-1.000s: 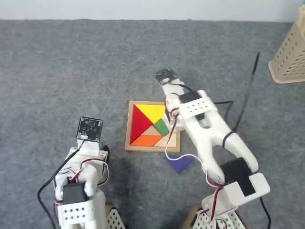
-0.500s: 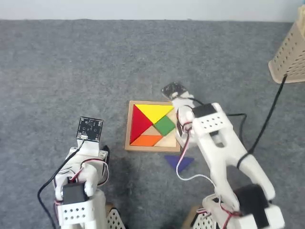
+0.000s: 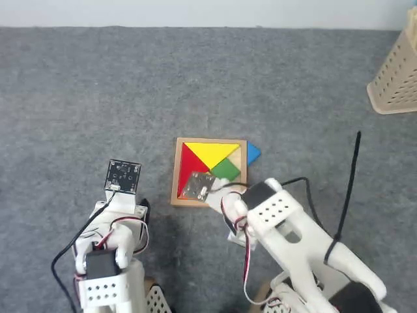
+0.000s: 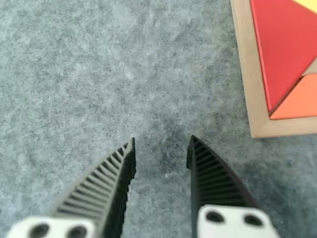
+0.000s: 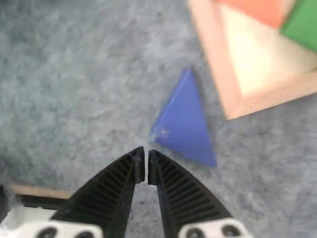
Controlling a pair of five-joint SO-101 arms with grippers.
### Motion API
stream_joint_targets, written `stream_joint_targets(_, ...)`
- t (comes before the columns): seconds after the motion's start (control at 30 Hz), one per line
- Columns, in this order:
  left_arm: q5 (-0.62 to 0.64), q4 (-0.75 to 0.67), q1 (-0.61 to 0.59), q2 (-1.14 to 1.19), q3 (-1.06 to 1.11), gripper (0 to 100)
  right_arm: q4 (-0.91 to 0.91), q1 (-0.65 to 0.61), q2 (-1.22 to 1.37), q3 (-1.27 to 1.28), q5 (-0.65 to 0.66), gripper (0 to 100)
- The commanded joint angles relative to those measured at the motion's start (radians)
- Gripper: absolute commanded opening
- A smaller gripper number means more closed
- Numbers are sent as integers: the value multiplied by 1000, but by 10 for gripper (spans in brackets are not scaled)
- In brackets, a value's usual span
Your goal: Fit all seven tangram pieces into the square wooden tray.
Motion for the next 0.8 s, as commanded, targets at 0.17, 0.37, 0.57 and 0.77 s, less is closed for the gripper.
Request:
stream_joint_targets(0.17,-5,5,2,-6,-12,168,-85,-15,-50,68,32,190)
stream_joint_targets(0.37,-5,5,2,-6,-12,168,-104,-15,-50,80,61,190)
stream_joint_targets(0.57,-5,5,2,-6,-12,168,-150,-15,19,80,64,190)
stream_joint_targets(0.77,-5,5,2,-6,-12,168,-159,-13,125,8,29,194)
